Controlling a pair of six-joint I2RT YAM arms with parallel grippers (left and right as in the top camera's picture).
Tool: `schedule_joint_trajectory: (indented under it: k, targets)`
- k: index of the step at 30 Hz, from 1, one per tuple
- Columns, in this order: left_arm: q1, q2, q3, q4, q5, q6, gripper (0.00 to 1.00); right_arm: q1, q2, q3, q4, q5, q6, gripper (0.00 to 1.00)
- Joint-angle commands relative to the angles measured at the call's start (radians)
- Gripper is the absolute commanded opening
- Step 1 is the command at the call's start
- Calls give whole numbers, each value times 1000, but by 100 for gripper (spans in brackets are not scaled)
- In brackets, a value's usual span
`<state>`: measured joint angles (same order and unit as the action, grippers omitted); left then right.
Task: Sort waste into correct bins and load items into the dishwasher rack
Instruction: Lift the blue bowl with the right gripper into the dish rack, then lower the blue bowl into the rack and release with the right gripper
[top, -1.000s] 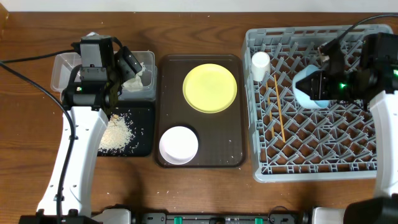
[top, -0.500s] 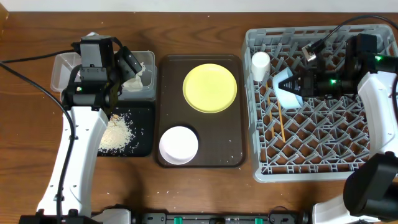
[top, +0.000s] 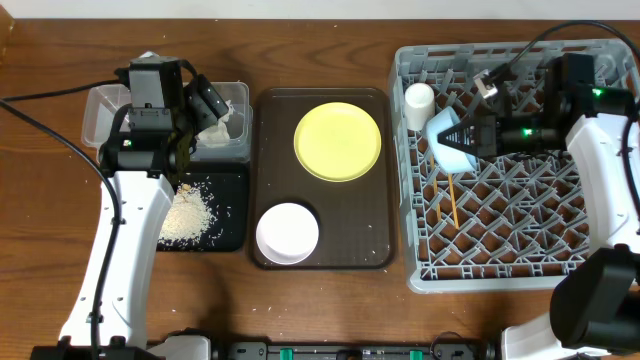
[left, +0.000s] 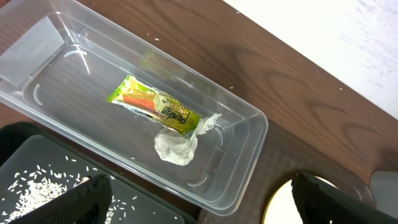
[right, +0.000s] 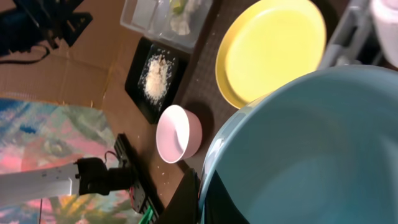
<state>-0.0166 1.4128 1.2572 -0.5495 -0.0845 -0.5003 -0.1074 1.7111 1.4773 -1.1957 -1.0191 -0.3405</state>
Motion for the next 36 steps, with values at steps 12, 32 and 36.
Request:
schedule_joint_trajectory:
  k: [12, 32, 36]
  targets:
    - [5, 5, 15, 1, -5, 3, 95, 106, 3, -14, 111, -212, -16, 1]
    - [5, 5, 15, 1, -5, 3, 95, -21, 11, -372, 797, -336, 452, 1]
    - [5, 5, 15, 1, -5, 3, 95, -60, 11, -420, 828, -338, 452, 1]
